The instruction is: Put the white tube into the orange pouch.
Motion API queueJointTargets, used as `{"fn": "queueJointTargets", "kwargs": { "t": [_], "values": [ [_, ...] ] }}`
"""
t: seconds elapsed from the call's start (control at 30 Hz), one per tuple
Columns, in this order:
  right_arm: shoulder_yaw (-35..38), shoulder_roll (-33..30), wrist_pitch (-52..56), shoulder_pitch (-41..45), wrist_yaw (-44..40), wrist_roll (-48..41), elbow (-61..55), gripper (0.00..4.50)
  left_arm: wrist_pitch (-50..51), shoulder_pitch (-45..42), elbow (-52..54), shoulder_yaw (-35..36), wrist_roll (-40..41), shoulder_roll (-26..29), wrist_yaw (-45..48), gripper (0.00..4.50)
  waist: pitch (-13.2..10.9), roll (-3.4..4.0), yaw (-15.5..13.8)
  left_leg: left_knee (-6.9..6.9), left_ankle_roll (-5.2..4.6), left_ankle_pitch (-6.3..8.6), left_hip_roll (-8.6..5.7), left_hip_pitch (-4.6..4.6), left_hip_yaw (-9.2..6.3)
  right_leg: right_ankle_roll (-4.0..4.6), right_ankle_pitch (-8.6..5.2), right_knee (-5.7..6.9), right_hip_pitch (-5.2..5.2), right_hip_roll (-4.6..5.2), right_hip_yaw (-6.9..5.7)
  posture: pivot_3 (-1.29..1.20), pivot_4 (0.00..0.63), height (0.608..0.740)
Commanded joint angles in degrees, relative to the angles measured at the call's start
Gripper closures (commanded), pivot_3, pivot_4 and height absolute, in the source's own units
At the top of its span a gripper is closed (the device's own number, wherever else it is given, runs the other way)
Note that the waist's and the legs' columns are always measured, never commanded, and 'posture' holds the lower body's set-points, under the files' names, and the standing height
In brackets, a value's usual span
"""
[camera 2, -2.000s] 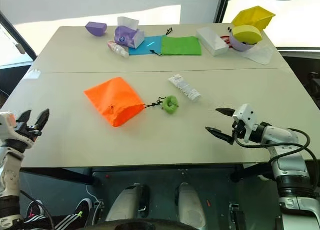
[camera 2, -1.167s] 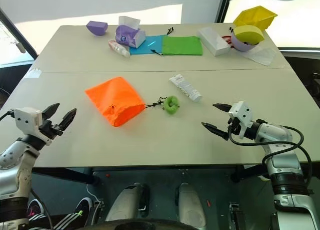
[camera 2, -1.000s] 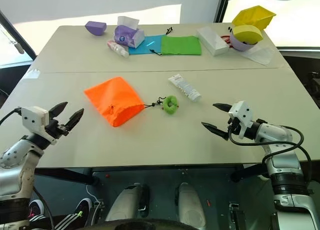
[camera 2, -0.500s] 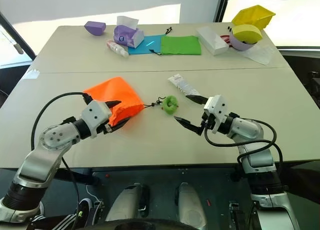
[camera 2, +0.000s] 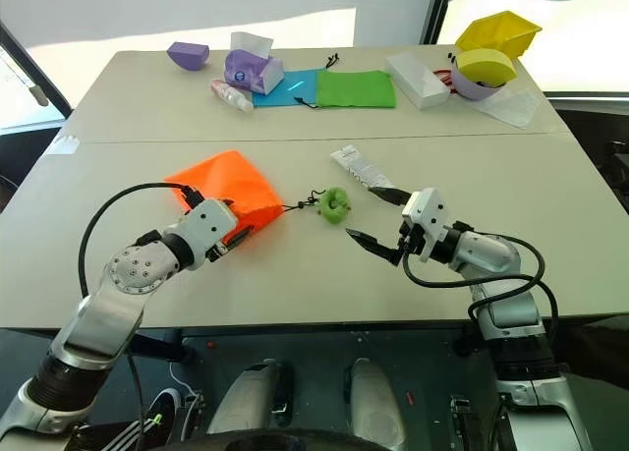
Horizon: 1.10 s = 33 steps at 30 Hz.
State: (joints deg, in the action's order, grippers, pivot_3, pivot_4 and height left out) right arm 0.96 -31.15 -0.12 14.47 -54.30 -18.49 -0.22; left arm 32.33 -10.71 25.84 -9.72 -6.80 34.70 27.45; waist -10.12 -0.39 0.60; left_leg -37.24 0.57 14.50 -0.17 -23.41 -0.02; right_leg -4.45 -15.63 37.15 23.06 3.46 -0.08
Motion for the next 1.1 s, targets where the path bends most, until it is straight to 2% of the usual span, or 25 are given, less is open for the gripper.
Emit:
{"fn": "queueJointTargets", "kwargs": {
  "t": [0.03, 0.1, 0.33, 0.53, 0.63, 0.8, 1.1],
  "values": [
    [0.66, -0.07, -1.95, 1.56, 0.05, 0.33, 0.33, 0.0, 0.14, 0.63, 3.7, 3.02, 1.16, 0.06, 0.61, 3.54, 0.0, 0.0, -0.01, -0.01, 0.0, 0.0, 0.0, 0.0, 0.0, 0.0, 0.0, -0.01, -0.01, 0.0, 0.0, 0.0, 0.15, 0.74],
    [0.58, 0.02, -2.8, 2.03, 0.35, 1.01, 1.27, 0.0, 0.13, 1.29, 3.95, 3.66, 1.41, 0.25, 1.01, 4.47, 0.0, 0.0, 0.01, -0.02, 0.0, 0.0, 0.0, -0.01, 0.0, 0.0, 0.0, -0.03, -0.01, 0.0, 0.0, 0.0, 0.15, 0.74],
    [-0.32, 0.78, -1.62, 8.22, 8.91, 8.62, 8.21, 0.0, -1.56, 2.16, 2.98, 4.5, 2.34, -1.01, 0.65, 4.47, 0.0, 0.0, 0.02, -0.03, 0.02, -0.01, 0.0, 0.01, 0.0, 0.0, 0.0, 0.0, -0.02, 0.0, 0.0, 0.0, 0.15, 0.74],
    [-1.91, 3.98, 23.86, 18.44, 19.95, 11.78, 8.11, 0.0, -4.73, 1.08, 1.02, 3.83, 1.44, -2.5, -0.58, 4.47, 0.0, 0.0, 0.16, -0.04, 0.07, -0.05, -0.01, -0.01, 0.0, 0.0, 0.01, 0.08, 0.05, 0.0, 0.03, 0.0, 0.15, 0.74],
    [-4.93, 2.64, 29.6, 22.01, 20.74, 15.2, 8.55, 0.0, -5.54, 0.91, 0.41, 3.77, 1.28, -2.83, -0.77, 4.47, 0.0, 0.01, -0.03, 0.01, 0.08, -0.06, 0.0, -0.02, 0.0, 0.0, 0.01, 0.09, 0.08, 0.0, 0.02, 0.0, 0.15, 0.74],
    [-5.45, 2.21, 40.11, 26.37, 19.22, 14.17, 12.32, 0.0, -6.09, 1.16, 0.41, 3.38, 1.0, -3.38, -0.93, 4.47, 0.0, 0.0, -0.04, -0.01, 0.08, -0.06, -0.04, -0.1, 0.01, 0.0, 0.01, -0.06, 0.06, 0.04, 0.01, 0.0, 0.15, 0.74],
    [-5.07, 2.03, 45.73, 28.37, 19.14, 14.36, 15.9, 0.0, -5.89, 2.79, 1.37, 3.55, 0.29, -4.22, -1.42, 4.47, 0.0, 0.01, 0.23, 0.02, 0.07, -0.06, -0.03, -0.09, 0.01, -0.01, 0.01, 0.01, 0.1, 0.02, 0.0, 0.0, 0.15, 0.74]
  ]
}}
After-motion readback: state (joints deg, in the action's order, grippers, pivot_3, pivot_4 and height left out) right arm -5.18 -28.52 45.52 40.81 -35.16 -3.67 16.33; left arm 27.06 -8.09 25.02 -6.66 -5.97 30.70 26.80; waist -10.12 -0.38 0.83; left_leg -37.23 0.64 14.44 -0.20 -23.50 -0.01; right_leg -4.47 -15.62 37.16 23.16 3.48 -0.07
